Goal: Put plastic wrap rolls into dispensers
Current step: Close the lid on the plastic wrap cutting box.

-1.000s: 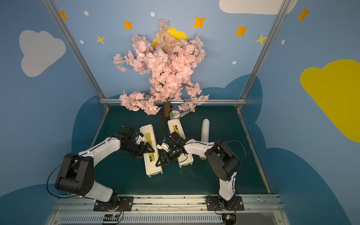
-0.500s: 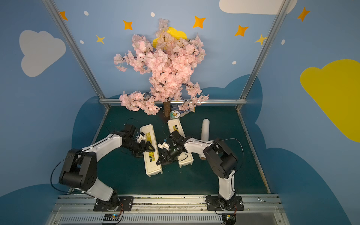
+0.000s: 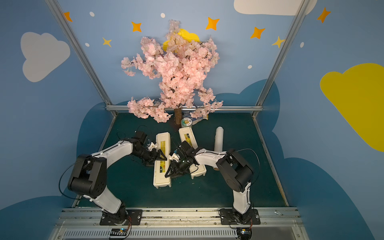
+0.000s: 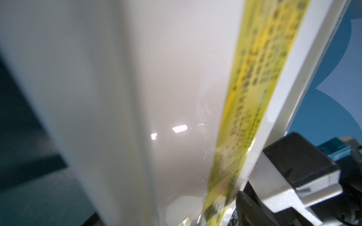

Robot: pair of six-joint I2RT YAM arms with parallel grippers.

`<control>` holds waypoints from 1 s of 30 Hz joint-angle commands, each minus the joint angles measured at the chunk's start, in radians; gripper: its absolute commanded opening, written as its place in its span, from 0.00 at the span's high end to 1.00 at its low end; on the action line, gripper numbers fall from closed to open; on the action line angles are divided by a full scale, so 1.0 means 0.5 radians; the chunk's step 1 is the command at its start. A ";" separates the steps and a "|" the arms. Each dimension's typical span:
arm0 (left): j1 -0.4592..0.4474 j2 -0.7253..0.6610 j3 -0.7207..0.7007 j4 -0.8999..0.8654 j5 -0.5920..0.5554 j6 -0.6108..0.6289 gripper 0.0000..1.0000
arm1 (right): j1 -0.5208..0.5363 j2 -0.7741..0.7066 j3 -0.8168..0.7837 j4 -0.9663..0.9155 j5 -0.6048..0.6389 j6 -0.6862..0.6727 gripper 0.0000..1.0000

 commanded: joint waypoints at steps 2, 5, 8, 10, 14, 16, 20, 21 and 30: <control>-0.063 0.066 -0.126 -0.040 -0.024 0.019 0.12 | 0.149 0.177 -0.044 0.227 0.646 0.043 0.52; -0.065 0.097 -0.134 -0.025 -0.018 0.008 0.12 | 0.144 0.170 -0.056 0.223 0.726 0.061 0.46; -0.065 0.139 -0.130 -0.042 -0.026 0.023 0.12 | 0.132 0.213 -0.044 0.238 0.679 0.084 0.50; -0.066 0.118 -0.127 -0.035 -0.044 0.025 0.12 | 0.131 0.122 -0.083 0.256 0.731 0.060 0.49; -0.060 0.043 -0.102 -0.013 -0.094 0.028 0.12 | 0.101 -0.139 -0.102 0.230 0.898 -0.085 0.42; -0.058 0.049 -0.078 -0.019 -0.096 0.040 0.12 | 0.037 -0.193 -0.039 0.196 0.869 -0.146 0.40; -0.060 0.009 -0.044 0.026 -0.103 0.042 0.11 | -0.095 -0.212 0.075 0.159 0.829 -0.197 0.34; -0.059 -0.013 -0.030 0.048 -0.096 0.041 0.10 | -0.135 -0.192 0.113 0.146 0.804 -0.201 0.32; -0.038 -0.093 0.107 0.110 -0.166 0.078 0.00 | -0.347 0.169 0.601 0.069 0.492 -0.231 0.30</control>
